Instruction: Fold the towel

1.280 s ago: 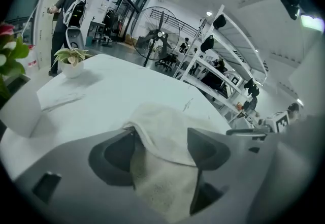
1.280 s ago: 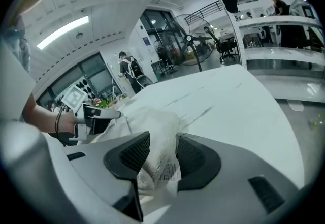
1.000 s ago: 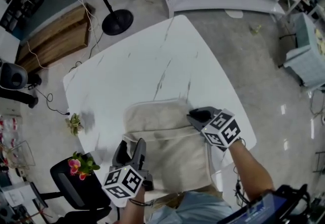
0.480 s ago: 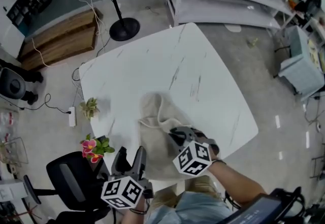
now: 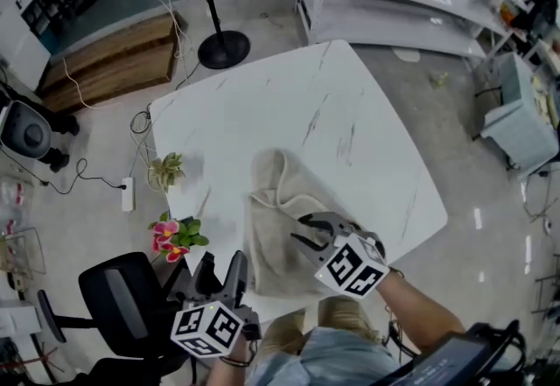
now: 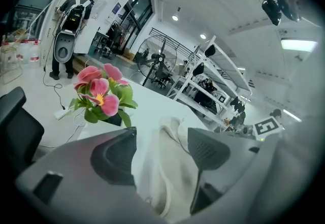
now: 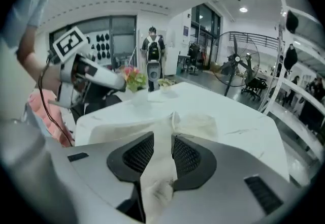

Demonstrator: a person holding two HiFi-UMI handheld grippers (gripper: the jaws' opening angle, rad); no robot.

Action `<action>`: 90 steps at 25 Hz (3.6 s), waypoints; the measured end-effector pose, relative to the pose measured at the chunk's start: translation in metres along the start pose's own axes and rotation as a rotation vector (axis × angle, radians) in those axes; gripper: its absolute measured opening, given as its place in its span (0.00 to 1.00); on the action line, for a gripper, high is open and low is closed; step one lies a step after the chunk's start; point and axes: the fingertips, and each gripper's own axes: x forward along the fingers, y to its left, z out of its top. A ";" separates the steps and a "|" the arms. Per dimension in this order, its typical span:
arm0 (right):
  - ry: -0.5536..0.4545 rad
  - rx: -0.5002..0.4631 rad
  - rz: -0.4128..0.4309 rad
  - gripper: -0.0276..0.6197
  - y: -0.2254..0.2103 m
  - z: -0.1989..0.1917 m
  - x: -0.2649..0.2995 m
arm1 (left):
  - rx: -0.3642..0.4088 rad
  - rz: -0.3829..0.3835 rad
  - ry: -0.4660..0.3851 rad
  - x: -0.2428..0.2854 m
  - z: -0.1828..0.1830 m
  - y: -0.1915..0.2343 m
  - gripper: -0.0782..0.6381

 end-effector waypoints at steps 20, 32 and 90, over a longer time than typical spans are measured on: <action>0.090 0.013 0.215 0.13 -0.060 -0.028 0.031 | -0.038 0.084 -0.008 0.017 -0.002 -0.006 0.55; -0.053 0.216 -0.041 0.09 -0.186 -0.035 -0.049 | 0.063 -0.001 0.014 0.067 0.014 -0.066 0.55; -0.028 0.240 -0.225 0.21 -0.161 -0.125 -0.100 | 0.283 -0.076 0.130 0.116 -0.010 -0.073 0.55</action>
